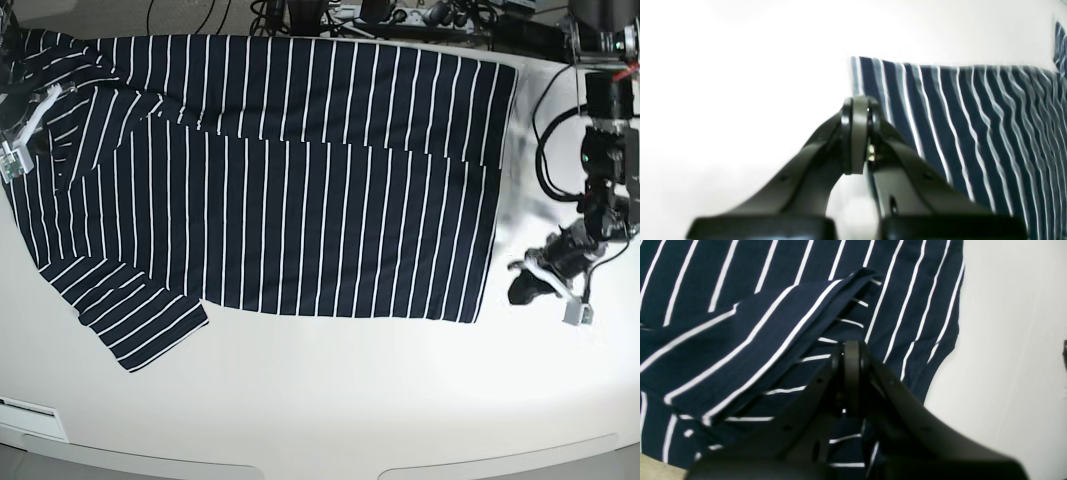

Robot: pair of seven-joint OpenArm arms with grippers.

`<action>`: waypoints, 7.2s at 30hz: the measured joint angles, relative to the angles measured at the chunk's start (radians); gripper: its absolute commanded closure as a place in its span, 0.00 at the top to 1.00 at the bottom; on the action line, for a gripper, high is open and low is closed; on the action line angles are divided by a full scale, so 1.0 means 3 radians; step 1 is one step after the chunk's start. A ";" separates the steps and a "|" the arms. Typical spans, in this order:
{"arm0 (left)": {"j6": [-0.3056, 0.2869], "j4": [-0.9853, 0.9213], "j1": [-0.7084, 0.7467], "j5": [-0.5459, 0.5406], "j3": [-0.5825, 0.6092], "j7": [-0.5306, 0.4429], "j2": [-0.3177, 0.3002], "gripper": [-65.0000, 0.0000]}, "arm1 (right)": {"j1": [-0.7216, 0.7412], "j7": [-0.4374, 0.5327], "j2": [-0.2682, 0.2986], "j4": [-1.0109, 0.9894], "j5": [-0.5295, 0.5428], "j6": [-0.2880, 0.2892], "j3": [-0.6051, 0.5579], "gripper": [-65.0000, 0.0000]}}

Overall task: Fold the T-shirt properly
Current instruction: 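Release the shirt and move both grippers to the hem edge, then grasp the hem with both grippers and fold it up over the shirt, then press and smooth the folded hem with both grippers along the strip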

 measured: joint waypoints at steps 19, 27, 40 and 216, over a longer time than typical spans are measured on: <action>-0.0196 -0.1812 -0.1273 -0.0200 0.0710 0.0502 0.0659 0.53 | -0.0003 0.0013 -0.0014 0.0000 -0.0008 -0.0001 0.0000 0.00; 0.0081 -0.1832 -0.1311 -0.0258 0.0806 0.0718 0.0757 0.00 | 0.0161 0.0010 -0.0015 0.0000 -0.0004 0.0011 0.0000 0.00; -0.0081 -0.1844 -0.1362 -0.0123 0.0819 0.0799 0.0603 0.00 | 0.1877 0.0505 -0.0031 -0.1011 -0.0010 0.0066 -0.0214 0.49; -0.0996 0.1214 0.1017 -0.1895 0.0843 0.2103 -0.0921 0.56 | 0.1064 -0.2107 0.0488 -0.0167 0.2960 0.1127 -0.0479 0.00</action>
